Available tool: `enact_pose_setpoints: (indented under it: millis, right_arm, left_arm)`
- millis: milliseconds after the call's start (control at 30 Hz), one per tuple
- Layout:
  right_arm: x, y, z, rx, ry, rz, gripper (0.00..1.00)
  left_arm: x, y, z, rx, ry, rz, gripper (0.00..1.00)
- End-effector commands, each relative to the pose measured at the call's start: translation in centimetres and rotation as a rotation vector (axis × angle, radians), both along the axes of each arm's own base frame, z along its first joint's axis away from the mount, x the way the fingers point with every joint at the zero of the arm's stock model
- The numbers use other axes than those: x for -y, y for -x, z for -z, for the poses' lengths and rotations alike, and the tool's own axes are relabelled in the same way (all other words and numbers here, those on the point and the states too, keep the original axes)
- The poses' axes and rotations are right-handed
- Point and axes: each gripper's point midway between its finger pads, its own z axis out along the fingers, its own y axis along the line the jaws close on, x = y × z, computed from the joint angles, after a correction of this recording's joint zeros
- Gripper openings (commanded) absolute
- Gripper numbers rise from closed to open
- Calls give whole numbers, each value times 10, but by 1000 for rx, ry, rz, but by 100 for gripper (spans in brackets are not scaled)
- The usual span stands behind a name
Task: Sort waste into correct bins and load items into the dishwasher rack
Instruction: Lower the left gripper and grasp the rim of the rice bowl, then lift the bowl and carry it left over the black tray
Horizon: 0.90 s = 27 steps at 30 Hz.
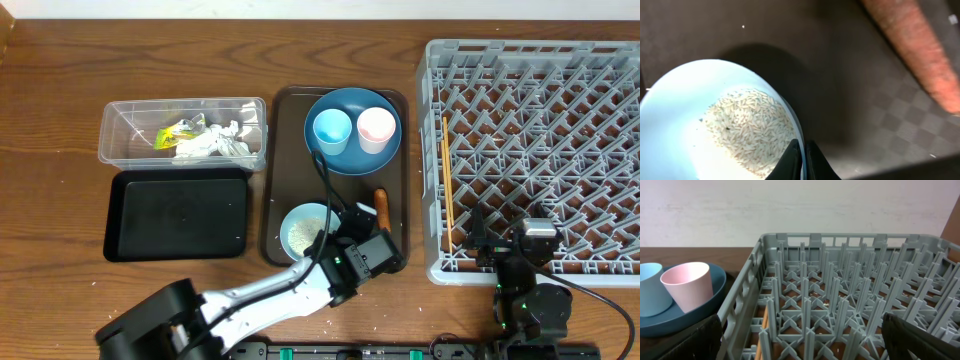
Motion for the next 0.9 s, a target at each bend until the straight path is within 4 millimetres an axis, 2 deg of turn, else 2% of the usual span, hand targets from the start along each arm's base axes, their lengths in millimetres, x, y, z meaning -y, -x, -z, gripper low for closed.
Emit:
enact_pose_setpoints:
  millis: [0, 133, 233, 467, 633, 867]
  right_arm:
    - [1, 0, 1, 0, -13, 7, 99]
    - [1, 0, 1, 0, -13, 7, 99]
    - [1, 0, 1, 0, -13, 6, 99]
    - [1, 0, 1, 0, -13, 7, 99]
    - [1, 0, 1, 0, -13, 6, 99]
    - [1, 0, 1, 0, -13, 7, 99]
  left_arm:
    - [12, -5, -31, 44, 83, 18, 6]
    - [12, -7, -56, 71, 147, 39, 6]
    - [4, -9, -68, 63, 171, 43, 6]
    - [-41, -27, -81, 28, 168, -26, 6]
    - [-65, -43, -91, -29, 281, -68, 6]
    - [-109, -65, -98, -102, 464, -159, 7]
